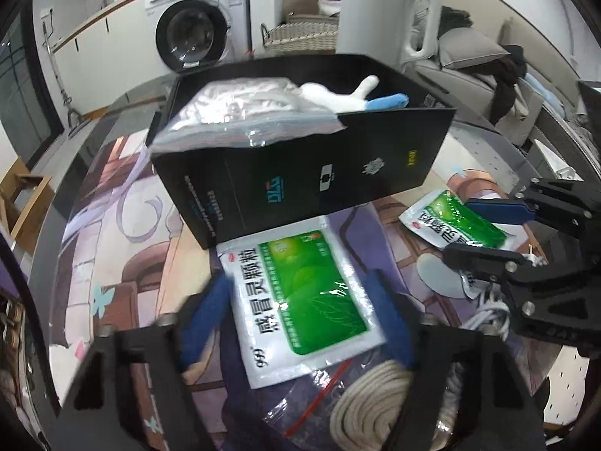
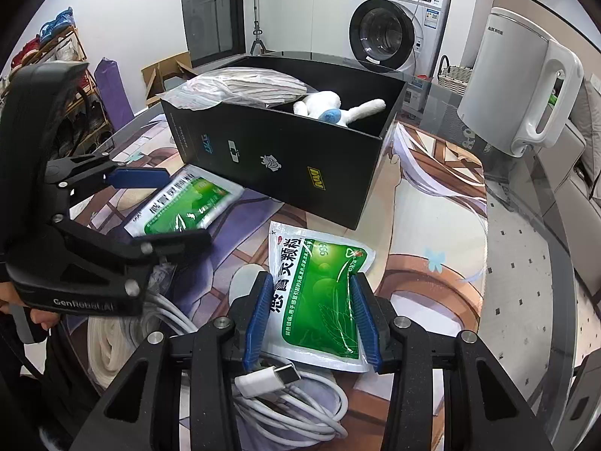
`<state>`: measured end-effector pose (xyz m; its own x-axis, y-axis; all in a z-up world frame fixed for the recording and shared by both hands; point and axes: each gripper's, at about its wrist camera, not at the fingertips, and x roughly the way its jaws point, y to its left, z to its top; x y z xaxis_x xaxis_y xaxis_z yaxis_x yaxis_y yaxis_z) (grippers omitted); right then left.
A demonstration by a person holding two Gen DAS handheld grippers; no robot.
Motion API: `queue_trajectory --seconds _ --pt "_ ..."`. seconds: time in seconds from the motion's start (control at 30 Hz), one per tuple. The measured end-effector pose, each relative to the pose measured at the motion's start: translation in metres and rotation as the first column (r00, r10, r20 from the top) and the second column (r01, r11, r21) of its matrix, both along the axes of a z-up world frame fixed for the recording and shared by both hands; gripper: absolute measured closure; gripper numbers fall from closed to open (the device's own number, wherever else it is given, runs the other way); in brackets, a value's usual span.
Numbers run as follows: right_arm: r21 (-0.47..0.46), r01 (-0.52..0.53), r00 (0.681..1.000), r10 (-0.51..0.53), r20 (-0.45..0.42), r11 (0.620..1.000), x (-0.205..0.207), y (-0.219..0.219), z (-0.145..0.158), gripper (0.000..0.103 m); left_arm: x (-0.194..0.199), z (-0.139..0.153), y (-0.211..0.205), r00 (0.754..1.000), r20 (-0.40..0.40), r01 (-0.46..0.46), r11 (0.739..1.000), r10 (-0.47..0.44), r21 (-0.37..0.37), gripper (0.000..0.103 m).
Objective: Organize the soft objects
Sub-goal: 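Grasp the other green medicine packet with the left gripper while the right gripper holds its packet, then lift both green packets and carry them over the black box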
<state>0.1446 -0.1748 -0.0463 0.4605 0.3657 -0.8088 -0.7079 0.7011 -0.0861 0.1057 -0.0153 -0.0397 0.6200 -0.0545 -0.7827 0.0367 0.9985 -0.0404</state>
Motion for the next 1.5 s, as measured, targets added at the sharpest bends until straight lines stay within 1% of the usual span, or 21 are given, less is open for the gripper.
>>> queue_trajectory --seconds 0.03,0.07,0.13,0.2,0.23,0.3,0.4,0.5,0.63,0.83,1.0,1.23,1.5 --pt "0.001 0.000 1.000 0.000 0.000 1.000 0.000 0.000 0.000 0.060 -0.002 0.000 0.002 1.000 0.009 0.006 1.000 -0.006 -0.004 0.044" --pt "0.001 0.000 1.000 0.000 0.001 1.000 0.000 0.000 0.000 0.060 -0.004 0.001 0.003 1.000 0.015 0.011 1.000 -0.011 -0.007 0.047" --pt "0.002 -0.001 1.000 0.001 0.001 1.000 -0.001 0.000 0.000 0.060 -0.007 0.001 0.005 0.999 0.028 0.022 1.000 -0.022 -0.010 0.057" --pt "0.002 -0.002 1.000 0.002 0.002 1.000 -0.002 0.001 0.000 0.060 -0.010 0.003 0.008 0.999 0.032 0.027 1.000 -0.026 -0.015 0.065" --pt "0.001 -0.005 1.000 0.005 0.005 1.000 -0.002 0.002 0.001 0.060 -0.010 0.004 0.009 0.999 0.032 0.030 0.999 -0.029 -0.020 0.068" --pt "0.001 -0.014 1.000 0.014 0.011 1.000 -0.005 0.004 0.002 0.060 -0.011 0.005 0.010 0.999 0.036 0.030 0.999 -0.029 -0.021 0.071" --pt "0.016 -0.031 0.999 0.031 0.025 0.999 -0.009 0.005 0.005 0.060 -0.015 0.009 0.011 0.998 0.050 0.037 0.999 -0.036 -0.011 0.071" --pt "0.033 -0.043 0.998 0.041 0.042 0.999 -0.012 0.005 0.010 0.060 -0.023 0.016 0.011 0.996 0.078 0.051 0.999 -0.049 -0.016 0.071" --pt "0.085 -0.060 0.996 0.055 0.065 0.995 -0.017 0.003 0.022 0.060 -0.033 0.029 0.013 0.991 0.121 0.057 0.998 -0.053 -0.024 0.071" --pt "0.134 -0.060 0.994 0.047 0.097 0.989 -0.023 -0.002 0.038 0.060 -0.047 0.054 0.016 0.980 0.191 0.070 0.997 -0.061 -0.037 0.071" --pt "0.174 -0.064 0.992 0.043 0.121 0.983 -0.028 -0.006 0.053 0.060 -0.051 0.071 0.018 0.970 0.233 0.087 0.995 -0.074 -0.043 0.071" --pt "0.217 -0.066 0.988 0.033 0.152 0.974 -0.029 -0.006 0.071 0.060 -0.050 0.091 0.021 0.958 0.279 0.090 0.994 -0.070 -0.060 0.071" --pt "0.248 -0.069 0.984 0.026 0.174 0.966 -0.015 0.003 0.083 0.060 -0.032 0.101 0.026 0.951 0.307 0.075 0.995 -0.050 -0.072 0.071"
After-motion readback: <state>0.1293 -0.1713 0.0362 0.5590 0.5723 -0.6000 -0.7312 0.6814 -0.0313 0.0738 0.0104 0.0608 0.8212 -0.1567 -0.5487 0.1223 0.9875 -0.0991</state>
